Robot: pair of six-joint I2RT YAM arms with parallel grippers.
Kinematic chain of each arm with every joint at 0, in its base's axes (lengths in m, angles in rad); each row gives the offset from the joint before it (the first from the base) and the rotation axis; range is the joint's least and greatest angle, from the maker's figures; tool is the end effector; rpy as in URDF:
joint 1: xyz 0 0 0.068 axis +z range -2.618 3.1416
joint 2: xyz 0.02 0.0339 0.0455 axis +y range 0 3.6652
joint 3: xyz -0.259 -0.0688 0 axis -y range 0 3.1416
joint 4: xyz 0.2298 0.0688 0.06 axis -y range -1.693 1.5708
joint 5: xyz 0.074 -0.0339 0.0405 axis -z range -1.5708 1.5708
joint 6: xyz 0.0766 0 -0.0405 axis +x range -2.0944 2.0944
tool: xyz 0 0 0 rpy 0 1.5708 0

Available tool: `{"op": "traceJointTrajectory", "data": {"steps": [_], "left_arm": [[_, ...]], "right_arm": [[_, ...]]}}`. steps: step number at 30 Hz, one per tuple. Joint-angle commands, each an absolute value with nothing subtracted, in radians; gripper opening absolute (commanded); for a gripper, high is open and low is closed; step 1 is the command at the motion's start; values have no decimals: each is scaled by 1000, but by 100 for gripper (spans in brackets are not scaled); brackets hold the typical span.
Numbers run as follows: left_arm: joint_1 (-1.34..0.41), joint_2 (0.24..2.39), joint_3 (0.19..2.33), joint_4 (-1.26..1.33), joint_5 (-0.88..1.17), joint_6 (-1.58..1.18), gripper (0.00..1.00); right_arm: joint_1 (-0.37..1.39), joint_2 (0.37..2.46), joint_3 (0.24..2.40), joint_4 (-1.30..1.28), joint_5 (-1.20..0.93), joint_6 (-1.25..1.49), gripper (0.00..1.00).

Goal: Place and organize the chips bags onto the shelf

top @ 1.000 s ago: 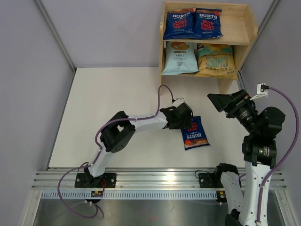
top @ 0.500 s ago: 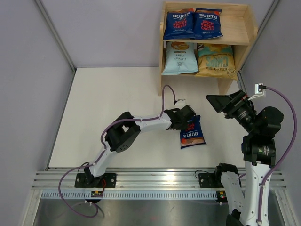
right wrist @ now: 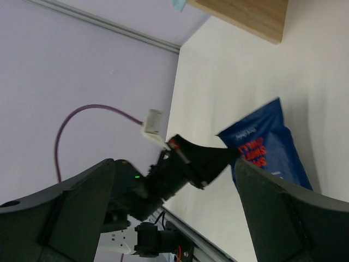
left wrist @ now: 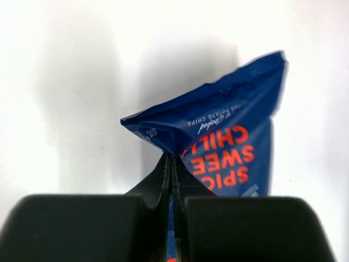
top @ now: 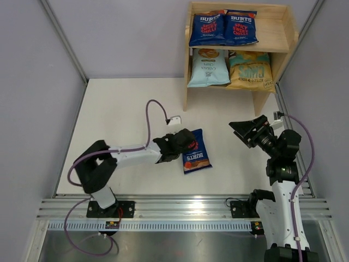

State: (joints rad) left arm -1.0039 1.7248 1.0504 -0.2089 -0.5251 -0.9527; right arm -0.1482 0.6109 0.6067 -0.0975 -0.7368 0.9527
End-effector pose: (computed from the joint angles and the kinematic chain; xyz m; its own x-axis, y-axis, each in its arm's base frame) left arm 0.2288 -0.2879 0.1644 -0.6961 -0.2196 -0.6835 -0.0143 0.9561 -0.2927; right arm 0.1737 0.0261 0.3078 -0.5079 0.6861 -0.5209 -0.2379 0.4695 0.8503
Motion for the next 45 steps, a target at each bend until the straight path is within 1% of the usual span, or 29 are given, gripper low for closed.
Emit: {"op": "traceJointTrajectory", "data": {"steps": [1,3,6,7,9,10,12,14,15,16,19,22,25,28,34,37,41,42,45], "left_arm": [[-993,1548,964,-80,-672,-980,0],[-983,1459,939,-72,-686,-970,0],[-974,1384,923,-84,-703,-928,0],[-973,1332,923,-97,-712,-922,0],[-971,1281,919,-95,-715,-902,0],[-971,1222,916,-97,-716,-890,0],[-969,1168,917,-103,-719,-865,0],[-969,1093,925,-109,-719,-847,0],[-969,1069,937,-113,-716,-824,0],[-969,1049,943,-115,-712,-815,0],[-969,973,980,-135,-675,-789,0],[-969,896,996,-130,-640,-795,0],[-969,829,997,-104,-605,-808,0],[-971,789,999,-69,-562,-831,0],[-971,761,982,33,-462,-908,0],[-971,741,908,161,-407,-969,0],[-973,738,855,245,-367,-1051,0],[-976,742,847,259,-368,-1072,0],[-982,741,822,268,-385,-1109,0]], "right_arm": [[-123,614,490,182,-779,1117,98],[-104,624,453,244,-779,1144,98],[-51,658,394,385,-785,1147,98],[-10,684,365,466,-779,1152,98],[52,719,342,535,-743,1147,98],[79,768,325,593,-730,1140,98],[179,827,322,664,-709,1099,99],[239,935,316,754,-707,1074,100],[291,974,301,913,-710,1068,99],[320,1052,299,986,-716,1062,98],[397,1187,340,1173,-779,1032,95],[472,1270,357,1326,-749,1023,96],[552,1310,385,1384,-712,994,96],[621,1328,426,1373,-674,933,98],[684,1354,479,1439,-574,911,96],[715,1362,511,1401,-511,904,91],[735,1362,492,1509,-430,882,88],[738,1362,489,1553,-425,881,85],[741,1353,509,1562,-433,868,74]]}}
